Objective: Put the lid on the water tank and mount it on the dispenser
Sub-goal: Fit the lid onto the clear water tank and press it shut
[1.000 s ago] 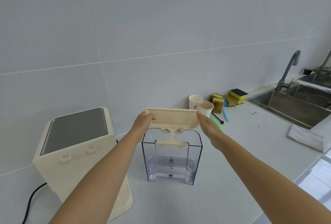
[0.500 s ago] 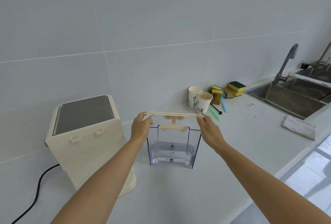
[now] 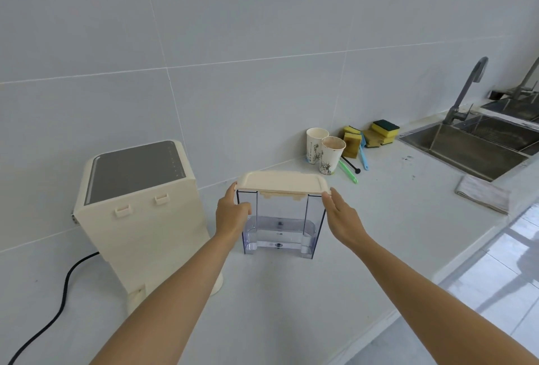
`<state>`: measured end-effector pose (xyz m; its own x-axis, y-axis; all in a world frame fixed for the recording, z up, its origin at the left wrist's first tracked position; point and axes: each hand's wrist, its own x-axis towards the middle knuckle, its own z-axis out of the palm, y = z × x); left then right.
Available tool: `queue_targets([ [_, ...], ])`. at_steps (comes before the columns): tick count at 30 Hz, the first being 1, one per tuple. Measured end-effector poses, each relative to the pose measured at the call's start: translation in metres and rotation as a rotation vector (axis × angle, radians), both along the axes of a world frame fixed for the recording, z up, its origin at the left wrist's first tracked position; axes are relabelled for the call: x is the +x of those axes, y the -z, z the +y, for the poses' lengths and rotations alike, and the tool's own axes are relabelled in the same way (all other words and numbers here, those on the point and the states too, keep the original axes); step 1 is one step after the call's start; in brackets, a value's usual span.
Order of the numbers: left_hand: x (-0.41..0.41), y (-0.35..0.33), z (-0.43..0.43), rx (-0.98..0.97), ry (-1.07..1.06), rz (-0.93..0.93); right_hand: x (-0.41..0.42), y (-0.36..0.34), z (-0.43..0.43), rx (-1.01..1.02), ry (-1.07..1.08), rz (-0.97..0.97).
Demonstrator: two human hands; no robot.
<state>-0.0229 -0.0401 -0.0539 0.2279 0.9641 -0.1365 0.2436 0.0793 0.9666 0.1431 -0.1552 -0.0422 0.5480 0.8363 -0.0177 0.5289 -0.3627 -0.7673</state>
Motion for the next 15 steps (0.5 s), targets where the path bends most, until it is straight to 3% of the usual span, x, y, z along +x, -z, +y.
queue_targets([
  [6, 0.002, 0.006, -0.003, -0.043, -0.016, 0.004, 0.011, 0.004, 0.001, 0.039, 0.055, 0.146],
  [11, 0.005, -0.005, -0.008, -0.448, -0.127, -0.19, 0.031, -0.008, 0.021, 0.033, 0.175, 0.317],
  [15, 0.017, -0.009, -0.01, -0.527, -0.105, -0.217, 0.036, -0.015, 0.044, 0.076, 0.145, 0.384],
])
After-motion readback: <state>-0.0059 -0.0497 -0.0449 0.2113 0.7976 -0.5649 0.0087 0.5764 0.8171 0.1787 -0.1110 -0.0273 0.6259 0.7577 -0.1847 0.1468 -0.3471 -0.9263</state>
